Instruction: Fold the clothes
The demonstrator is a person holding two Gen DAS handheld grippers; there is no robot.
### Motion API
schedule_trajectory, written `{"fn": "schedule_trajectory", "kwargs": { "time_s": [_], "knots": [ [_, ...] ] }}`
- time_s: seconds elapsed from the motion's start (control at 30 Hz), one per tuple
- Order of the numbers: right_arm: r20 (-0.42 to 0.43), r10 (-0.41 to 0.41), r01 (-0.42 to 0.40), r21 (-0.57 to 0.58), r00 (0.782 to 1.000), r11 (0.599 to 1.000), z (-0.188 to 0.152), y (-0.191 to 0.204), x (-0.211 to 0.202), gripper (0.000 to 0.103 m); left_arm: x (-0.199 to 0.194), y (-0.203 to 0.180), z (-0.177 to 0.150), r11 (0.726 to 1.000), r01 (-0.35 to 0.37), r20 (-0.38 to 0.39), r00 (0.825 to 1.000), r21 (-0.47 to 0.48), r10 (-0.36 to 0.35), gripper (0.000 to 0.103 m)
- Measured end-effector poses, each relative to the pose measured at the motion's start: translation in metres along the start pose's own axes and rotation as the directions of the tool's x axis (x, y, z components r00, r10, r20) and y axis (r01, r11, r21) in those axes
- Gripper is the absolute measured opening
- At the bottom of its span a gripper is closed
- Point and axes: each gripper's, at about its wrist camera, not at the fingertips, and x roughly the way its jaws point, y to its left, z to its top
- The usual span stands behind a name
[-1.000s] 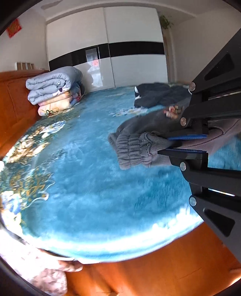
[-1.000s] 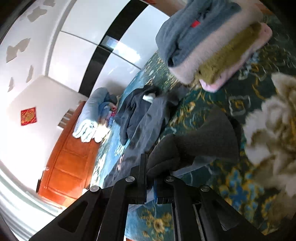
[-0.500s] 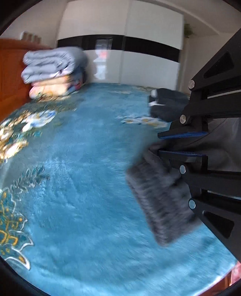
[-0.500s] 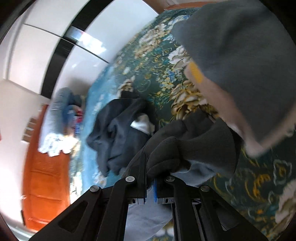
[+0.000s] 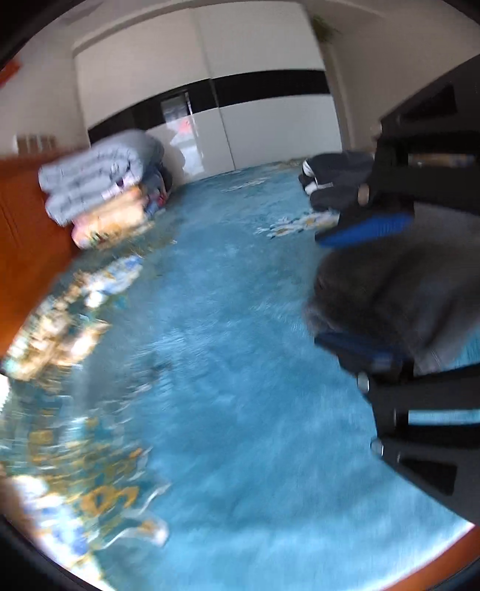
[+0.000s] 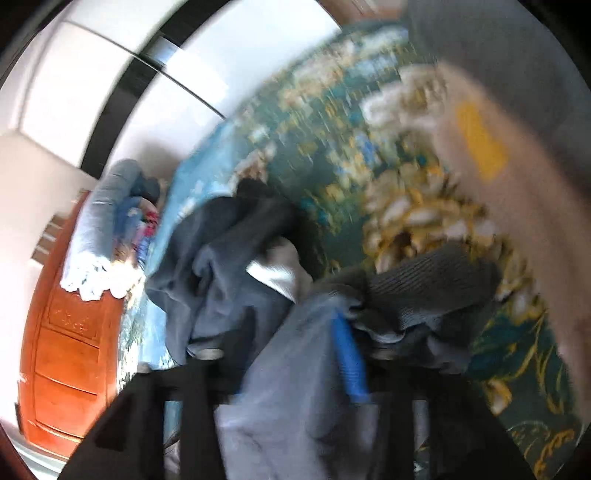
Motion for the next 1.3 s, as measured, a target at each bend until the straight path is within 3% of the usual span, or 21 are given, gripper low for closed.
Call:
{"fn": "schedule_trajectory", "kwargs": {
  "time_s": [0.07, 0.13, 0.23, 0.47, 0.6, 0.83, 0.9, 1.03, 1.1, 1.2, 1.3],
  "knots": [
    [0.051, 0.023, -0.021, -0.042, 0.998, 0.999, -0.01, 0.002, -0.019, 0.058, -0.009, 0.015, -0.017, 0.999, -0.036, 0.006, 0.999, 0.021, 0.035, 0.06],
    [0.075, 0.063, -0.058, -0.065, 0.995, 0.996, -0.025, 0.0, -0.038, 0.058, -0.007, 0.035, -0.032, 0.999, -0.046, -0.041, 0.998, 0.002, 0.046, 0.061],
    [0.069, 0.098, -0.094, -0.066, 0.993, 0.993, -0.051, -0.009, -0.054, 0.058, 0.002, 0.056, -0.05, 0.999, 0.011, -0.094, 0.995, -0.033, -0.014, 0.061],
    [0.029, 0.148, -0.146, -0.051, 0.989, 0.988, -0.114, -0.028, -0.073, 0.058, 0.03, 0.055, -0.055, 0.984, 0.164, -0.071, 0.983, -0.063, -0.169, 0.059],
    [0.022, 0.16, -0.16, -0.021, 0.987, 0.987, -0.135, -0.042, -0.079, 0.058, 0.039, 0.043, -0.054, 0.992, 0.129, -0.043, 0.991, -0.002, -0.129, 0.059],
    [-0.015, 0.145, -0.144, 0.052, 0.989, 0.988, -0.149, -0.064, -0.07, 0.058, 0.047, 0.026, -0.035, 0.998, 0.068, -0.005, 0.998, -0.017, -0.068, 0.033],
    [-0.019, 0.149, -0.147, 0.064, 0.989, 0.987, -0.148, -0.067, -0.067, 0.058, 0.036, 0.009, -0.021, 0.997, 0.075, 0.023, 0.997, 0.008, -0.075, 0.03],
    [0.0, 0.169, -0.168, 0.09, 0.986, 0.982, -0.141, -0.074, -0.06, 0.058, 0.01, -0.011, 0.015, 0.996, 0.065, 0.108, 0.992, 0.058, -0.071, 0.029],
    [0.009, 0.18, -0.18, 0.112, 0.984, 0.977, -0.139, -0.078, -0.05, 0.069, 0.001, -0.012, 0.031, 0.997, 0.035, 0.148, 0.988, 0.068, -0.045, 0.029],
    [-0.004, 0.182, -0.179, 0.162, 0.983, 0.971, -0.134, -0.083, -0.024, 0.07, 0.009, 0.007, 0.041, 1.0, 0.025, 0.116, 0.993, 0.014, -0.027, 0.029],
    [0.041, 0.165, -0.169, 0.145, 0.986, 0.975, -0.125, -0.075, -0.012, 0.07, 0.018, 0.026, 0.042, 0.999, 0.012, 0.092, 0.996, -0.041, -0.008, 0.029]
  ]
}}
